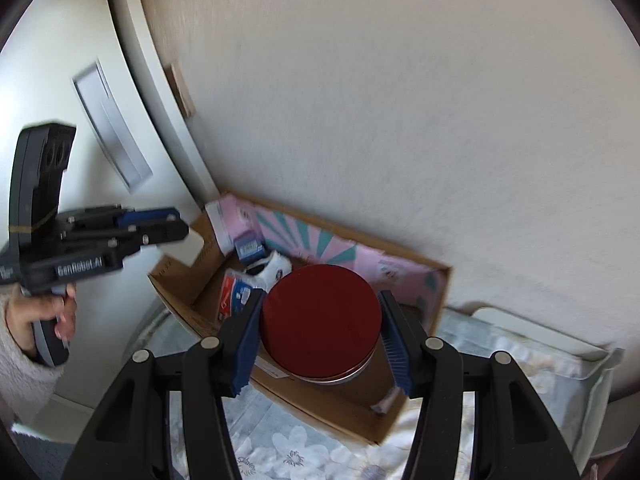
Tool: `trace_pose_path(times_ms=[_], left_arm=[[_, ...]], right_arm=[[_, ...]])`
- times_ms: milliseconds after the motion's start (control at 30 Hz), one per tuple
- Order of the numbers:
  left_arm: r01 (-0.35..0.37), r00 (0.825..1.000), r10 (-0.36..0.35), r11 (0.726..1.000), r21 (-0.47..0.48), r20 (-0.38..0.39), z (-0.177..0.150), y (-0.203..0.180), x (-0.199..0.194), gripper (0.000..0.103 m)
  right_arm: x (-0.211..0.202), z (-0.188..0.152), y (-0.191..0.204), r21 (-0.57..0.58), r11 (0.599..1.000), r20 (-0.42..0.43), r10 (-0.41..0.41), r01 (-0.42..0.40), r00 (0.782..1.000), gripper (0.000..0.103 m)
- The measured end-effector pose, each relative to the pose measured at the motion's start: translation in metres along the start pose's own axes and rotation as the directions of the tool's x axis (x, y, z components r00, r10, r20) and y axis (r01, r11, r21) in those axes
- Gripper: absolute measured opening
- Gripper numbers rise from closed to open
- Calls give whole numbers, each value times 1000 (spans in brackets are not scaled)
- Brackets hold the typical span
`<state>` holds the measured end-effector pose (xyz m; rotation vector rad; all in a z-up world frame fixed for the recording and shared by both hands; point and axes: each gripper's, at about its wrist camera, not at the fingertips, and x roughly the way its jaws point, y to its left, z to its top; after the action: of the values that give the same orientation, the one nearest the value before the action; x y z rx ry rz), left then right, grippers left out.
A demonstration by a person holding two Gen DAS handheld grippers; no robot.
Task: Organize objects
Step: 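Carry the tape roll and jar over the cardboard box with both tools, then open both tools to drop the tape roll and jar into the box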
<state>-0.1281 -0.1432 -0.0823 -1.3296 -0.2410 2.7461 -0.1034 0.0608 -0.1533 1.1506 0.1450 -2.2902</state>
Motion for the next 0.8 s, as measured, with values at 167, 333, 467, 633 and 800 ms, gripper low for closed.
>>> trace_pose_path(times_ms=[167, 333, 467, 633, 800], left_arm=[[-19, 998, 19, 1000, -8, -55, -15, 16, 30, 26], [-13, 996, 11, 1000, -26, -86, -24, 24, 49, 26], [-9, 996, 6, 999, -33, -88, -23, 25, 54, 26], [-38, 999, 37, 999, -38, -36, -19, 21, 49, 39], [-47, 998, 47, 999, -17, -34, -19, 13, 54, 103]], right_arm=[[34, -15, 6, 2, 1000, -71, 8, -8, 997, 51], [49, -21, 7, 14, 1000, -95, 9, -8, 995, 51], [53, -17, 10, 19, 1000, -98, 9, -7, 995, 51], [53, -11, 19, -1, 999, -115, 33, -33, 993, 52], [45, -6, 28, -26, 1000, -46, -17, 15, 999, 103]])
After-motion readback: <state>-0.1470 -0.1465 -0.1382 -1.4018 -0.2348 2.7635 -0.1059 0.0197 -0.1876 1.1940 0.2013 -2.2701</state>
